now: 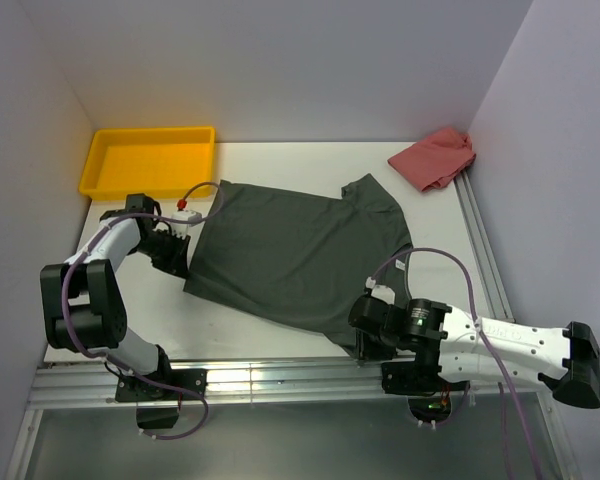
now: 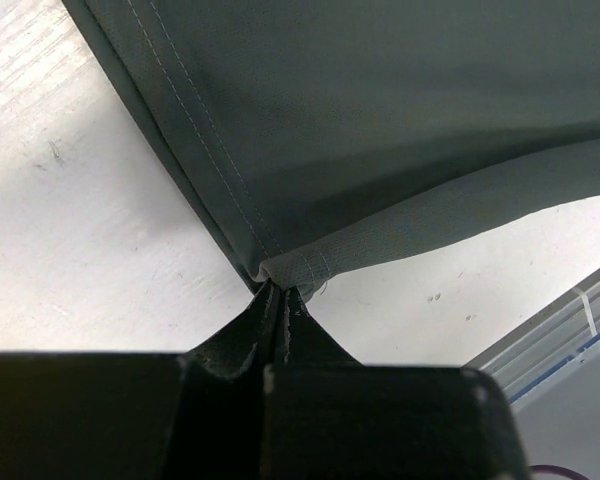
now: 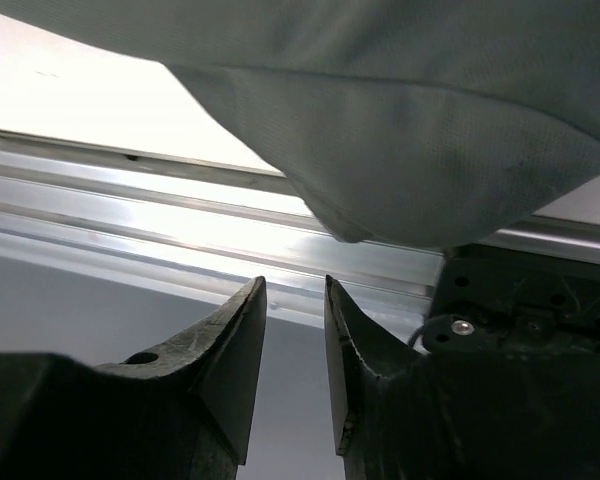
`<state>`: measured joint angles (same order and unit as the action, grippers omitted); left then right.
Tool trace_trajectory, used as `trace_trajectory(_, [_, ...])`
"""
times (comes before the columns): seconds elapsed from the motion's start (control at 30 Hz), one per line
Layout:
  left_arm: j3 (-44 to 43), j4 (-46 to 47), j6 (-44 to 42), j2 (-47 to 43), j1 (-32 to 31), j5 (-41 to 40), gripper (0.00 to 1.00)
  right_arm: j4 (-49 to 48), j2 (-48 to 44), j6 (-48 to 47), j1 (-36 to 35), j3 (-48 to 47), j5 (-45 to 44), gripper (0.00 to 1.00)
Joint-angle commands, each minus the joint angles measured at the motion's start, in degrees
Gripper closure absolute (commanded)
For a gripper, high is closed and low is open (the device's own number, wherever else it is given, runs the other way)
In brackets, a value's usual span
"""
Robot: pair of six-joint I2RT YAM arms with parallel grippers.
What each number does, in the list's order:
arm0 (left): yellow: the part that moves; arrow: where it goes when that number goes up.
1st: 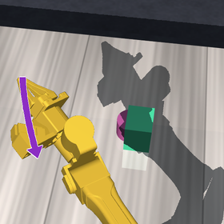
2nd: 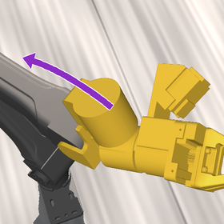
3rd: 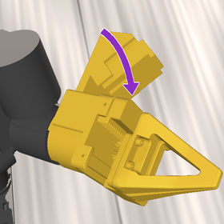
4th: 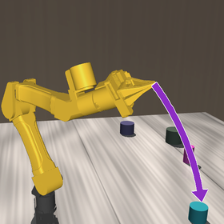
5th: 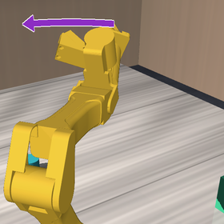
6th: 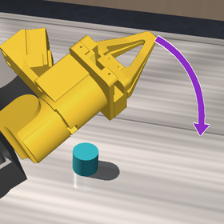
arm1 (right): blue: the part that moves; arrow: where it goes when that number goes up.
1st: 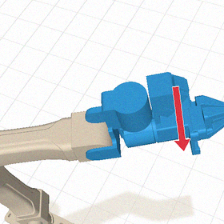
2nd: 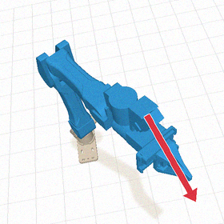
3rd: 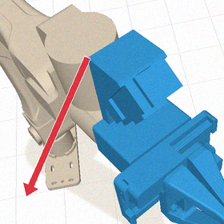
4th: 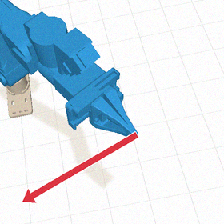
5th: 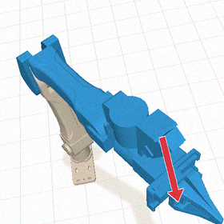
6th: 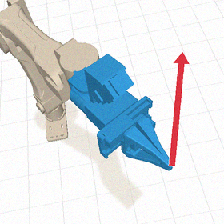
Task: Roll the t-shirts
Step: Flatten the tshirt, then fold the tshirt
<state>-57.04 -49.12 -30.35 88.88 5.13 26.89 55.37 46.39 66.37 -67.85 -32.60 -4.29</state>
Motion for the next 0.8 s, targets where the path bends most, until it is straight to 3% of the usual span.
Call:
trace_trajectory(0.0, [-2.0,1.1,0.9,0.1,-0.6,0.0,1.0,0.5,1.0,1.4,-1.7,1.3,0.5,0.62])
trace_trajectory(0.27, [-1.9,1.5,1.5,0.0,-1.3,-0.3,1.0,-0.4,3.6,2.9,-3.2,1.7,-1.2,0.5])
trace_trajectory(0.6, [-1.8,1.5,2.2,-0.7,-2.3,-0.5,1.0,-7.6,9.9,4.6,-3.4,4.0,-3.5,0.49])
trace_trajectory(0.7, [-1.6,1.6,2.2,-1.0,-2.4,-0.6,1.0,-9.2,10.8,5.6,-3.4,5.5,-3.7,0.52])
trace_trajectory(0.77, [-1.6,1.6,2.3,-1.1,-2.5,-0.7,1.0,-9.4,10.4,6.4,-3.4,5.4,-4.7,0.64])
